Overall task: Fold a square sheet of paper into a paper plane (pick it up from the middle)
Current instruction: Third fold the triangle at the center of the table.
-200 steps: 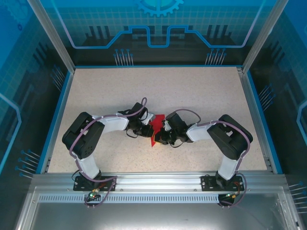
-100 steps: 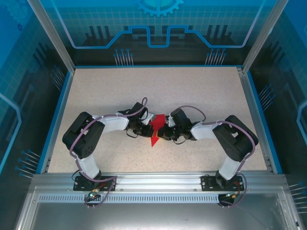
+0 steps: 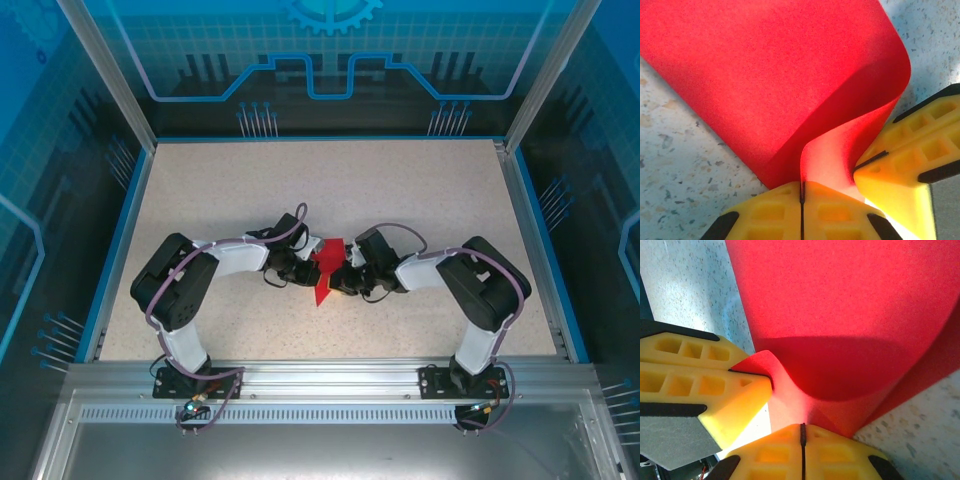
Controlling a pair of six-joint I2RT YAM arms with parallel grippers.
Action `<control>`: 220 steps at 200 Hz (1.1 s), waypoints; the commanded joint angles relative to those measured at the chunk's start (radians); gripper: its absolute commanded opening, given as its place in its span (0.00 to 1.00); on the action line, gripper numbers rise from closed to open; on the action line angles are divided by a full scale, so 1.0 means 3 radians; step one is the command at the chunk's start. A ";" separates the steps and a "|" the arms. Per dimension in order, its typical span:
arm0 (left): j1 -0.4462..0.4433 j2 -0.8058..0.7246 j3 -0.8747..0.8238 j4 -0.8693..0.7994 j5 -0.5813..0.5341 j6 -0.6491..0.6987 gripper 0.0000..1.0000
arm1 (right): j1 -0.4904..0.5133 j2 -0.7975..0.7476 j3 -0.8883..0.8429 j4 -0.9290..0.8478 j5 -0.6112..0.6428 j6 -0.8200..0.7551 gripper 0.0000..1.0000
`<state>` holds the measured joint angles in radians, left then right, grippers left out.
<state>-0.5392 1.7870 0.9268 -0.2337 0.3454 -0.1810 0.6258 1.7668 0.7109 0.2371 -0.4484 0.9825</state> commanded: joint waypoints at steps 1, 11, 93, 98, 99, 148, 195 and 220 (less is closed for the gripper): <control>-0.0013 0.0220 -0.0037 -0.0137 -0.0144 0.0056 0.07 | -0.0110 -0.0243 0.0052 -0.0142 0.0046 -0.0105 0.08; -0.0012 0.0226 -0.0036 -0.0136 -0.0143 0.0059 0.07 | -0.0149 -0.0251 0.0075 -0.0171 0.0042 -0.0127 0.08; -0.0012 0.0222 -0.0042 -0.0141 -0.0148 0.0055 0.07 | -0.0235 0.0134 0.0068 -0.0118 0.0137 -0.0148 0.06; -0.0010 0.0223 -0.0039 -0.0140 -0.0154 0.0053 0.07 | -0.0240 0.0142 0.0065 -0.0115 0.0131 -0.0150 0.07; -0.0009 0.0224 -0.0038 -0.0141 -0.0154 0.0055 0.07 | -0.0240 0.0138 0.0065 -0.0113 0.0133 -0.0148 0.07; -0.0012 0.0215 -0.0041 -0.0142 -0.0150 0.0061 0.07 | -0.0355 -0.0173 0.0074 -0.0080 -0.0043 -0.0132 0.08; -0.0013 0.0222 -0.0037 -0.0143 -0.0153 0.0060 0.07 | -0.0457 -0.0032 0.0149 -0.0037 -0.0173 -0.0208 0.08; -0.0013 0.0215 -0.0042 -0.0142 -0.0153 0.0057 0.07 | -0.0457 0.0117 0.0130 0.0057 -0.0173 -0.0166 0.08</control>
<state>-0.5392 1.7889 0.9287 -0.2337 0.3466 -0.1810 0.4965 1.7546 0.7414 0.2356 -0.4732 0.9409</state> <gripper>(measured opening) 0.075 0.083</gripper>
